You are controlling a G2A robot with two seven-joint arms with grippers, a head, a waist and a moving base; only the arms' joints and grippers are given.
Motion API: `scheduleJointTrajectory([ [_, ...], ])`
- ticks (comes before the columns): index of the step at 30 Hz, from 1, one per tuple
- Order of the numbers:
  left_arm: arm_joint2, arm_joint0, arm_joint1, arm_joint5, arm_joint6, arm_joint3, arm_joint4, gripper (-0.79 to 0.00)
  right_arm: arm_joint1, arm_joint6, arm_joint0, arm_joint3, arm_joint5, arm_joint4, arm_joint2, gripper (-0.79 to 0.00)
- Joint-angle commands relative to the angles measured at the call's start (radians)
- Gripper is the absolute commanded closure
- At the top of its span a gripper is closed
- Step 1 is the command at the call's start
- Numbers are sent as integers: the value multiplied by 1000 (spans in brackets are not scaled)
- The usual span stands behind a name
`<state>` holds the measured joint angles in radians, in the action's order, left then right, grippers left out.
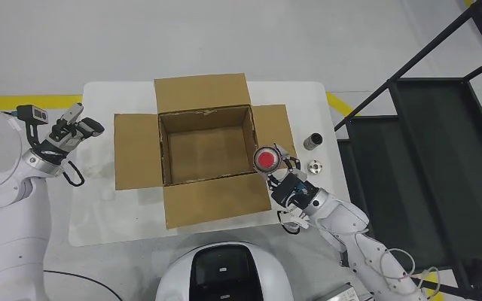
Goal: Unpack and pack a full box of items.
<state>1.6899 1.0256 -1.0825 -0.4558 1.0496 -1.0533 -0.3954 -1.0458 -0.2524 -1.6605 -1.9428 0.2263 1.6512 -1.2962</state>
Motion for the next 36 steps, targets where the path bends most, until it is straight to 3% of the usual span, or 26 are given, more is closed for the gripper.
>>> scheduleJointTrajectory([
  [1,0,0,0,0,0,0,0,-785,0,0,0,0,0,0,0,0],
  [9,0,0,0,0,0,0,0,-785,-1,17,6,-9,0,-9,-3,0],
  [13,0,0,0,0,0,0,0,-785,-3,176,67,-80,80,0,10,0],
  [17,0,0,0,0,0,0,0,-785,-13,417,212,-102,208,13,89,0],
  [21,0,0,0,0,0,0,0,-785,-42,655,413,-47,310,67,248,0],
  [28,0,0,0,0,0,0,0,-785,-126,868,706,166,363,-47,487,0],
  [36,0,0,0,0,0,0,0,-785,-212,1052,903,401,417,-234,641,0],
])
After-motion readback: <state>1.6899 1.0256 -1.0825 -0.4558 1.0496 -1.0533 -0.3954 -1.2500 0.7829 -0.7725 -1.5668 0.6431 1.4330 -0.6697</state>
